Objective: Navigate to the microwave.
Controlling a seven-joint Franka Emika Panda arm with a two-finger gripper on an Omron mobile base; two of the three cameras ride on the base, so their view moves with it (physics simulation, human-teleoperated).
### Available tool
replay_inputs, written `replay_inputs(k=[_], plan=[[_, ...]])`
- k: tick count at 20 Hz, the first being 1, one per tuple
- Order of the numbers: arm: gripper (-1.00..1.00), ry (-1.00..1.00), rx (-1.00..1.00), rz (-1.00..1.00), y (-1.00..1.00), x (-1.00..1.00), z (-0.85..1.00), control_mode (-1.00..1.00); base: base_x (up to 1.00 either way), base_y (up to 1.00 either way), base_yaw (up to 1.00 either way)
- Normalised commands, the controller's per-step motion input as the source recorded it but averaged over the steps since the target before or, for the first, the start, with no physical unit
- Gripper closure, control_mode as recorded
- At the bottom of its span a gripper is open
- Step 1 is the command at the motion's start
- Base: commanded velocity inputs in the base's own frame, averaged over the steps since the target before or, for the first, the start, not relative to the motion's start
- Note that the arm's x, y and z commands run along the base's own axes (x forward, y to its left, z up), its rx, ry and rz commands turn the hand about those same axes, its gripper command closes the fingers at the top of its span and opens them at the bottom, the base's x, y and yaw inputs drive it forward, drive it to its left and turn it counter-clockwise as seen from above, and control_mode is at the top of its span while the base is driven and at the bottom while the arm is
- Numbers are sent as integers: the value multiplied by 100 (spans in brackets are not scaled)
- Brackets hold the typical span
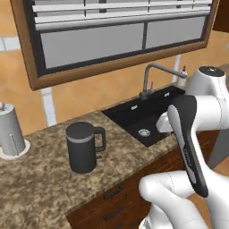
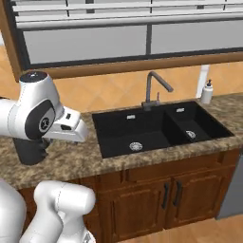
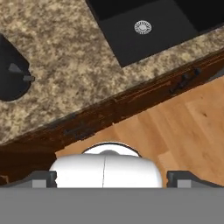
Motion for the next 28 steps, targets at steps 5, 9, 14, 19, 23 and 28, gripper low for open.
replay_inputs(k=[5,9,14,19,23,28], plan=[[-100,0,0,0,0,0,0,100,0,-34,-86],[-100,0,0,0,0,0,0,100,0,-24,-88],[-100,0,0,0,0,0,0,100,0,-18,-87],[-100,0,0,0,0,0,0,100,3,-22,-81],[-100,0,0,0,0,0,0,100,24,-18,-66],[-100,0,0,0,0,0,0,100,28,-6,-37]])
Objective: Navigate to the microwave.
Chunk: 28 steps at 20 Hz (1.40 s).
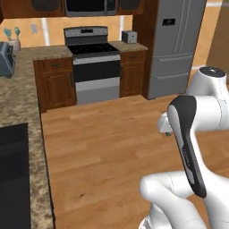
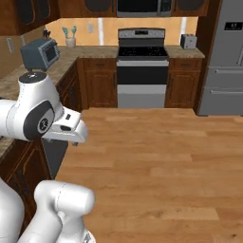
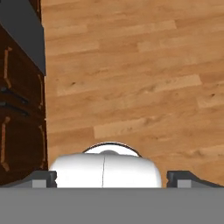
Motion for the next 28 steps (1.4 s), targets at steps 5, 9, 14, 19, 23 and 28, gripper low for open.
replay_inputs(k=[5,9,14,19,23,28], plan=[[-100,0,0,0,0,0,0,100,27,-15,-4],[-100,0,0,0,0,0,0,100,37,-23,0],[-100,0,0,0,0,0,0,100,71,-47,4],[-100,0,0,0,0,0,0,100,95,-42,3],[-100,0,0,0,0,0,0,100,88,-36,3],[-100,0,0,0,0,0,0,100,86,-33,4]])
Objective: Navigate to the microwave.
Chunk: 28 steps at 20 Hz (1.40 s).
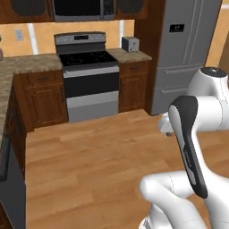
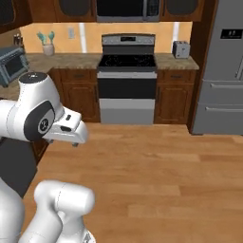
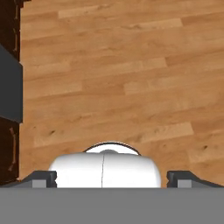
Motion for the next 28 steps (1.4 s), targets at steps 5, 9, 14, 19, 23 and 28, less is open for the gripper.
replay_inputs(k=[5,9,14,19,23,28], plan=[[-100,0,0,0,0,0,0,100,82,-31,4],[-100,0,0,0,0,0,0,100,76,-29,4],[-100,0,0,0,0,0,0,100,74,-31,5],[-100,0,0,0,0,0,0,100,75,-31,8],[-100,0,0,0,0,0,0,100,74,-34,11],[-100,0,0,0,0,0,0,100,71,-33,11]])
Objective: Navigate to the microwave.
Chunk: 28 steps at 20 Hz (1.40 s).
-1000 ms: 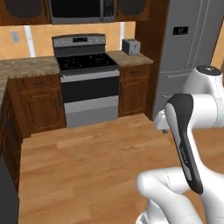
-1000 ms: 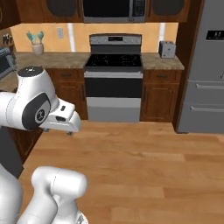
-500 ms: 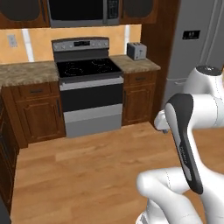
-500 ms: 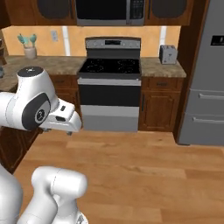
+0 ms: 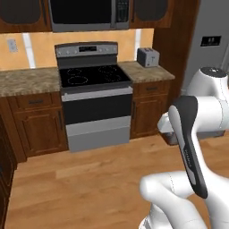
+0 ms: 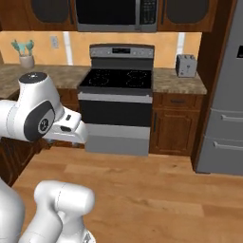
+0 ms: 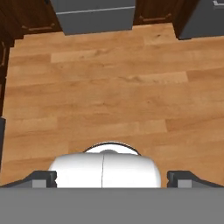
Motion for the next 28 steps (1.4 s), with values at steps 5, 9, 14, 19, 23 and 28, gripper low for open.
replay_inputs(k=[5,9,14,19,23,28], plan=[[-100,0,0,0,0,0,0,100,72,-29,11],[-100,0,0,0,0,0,0,100,95,-16,7],[-100,0,0,0,0,0,0,100,100,-1,3],[-100,0,0,0,0,0,0,100,100,0,2],[-100,0,0,0,0,0,0,100,100,0,0],[-100,0,0,0,0,0,0,100,94,0,0]])
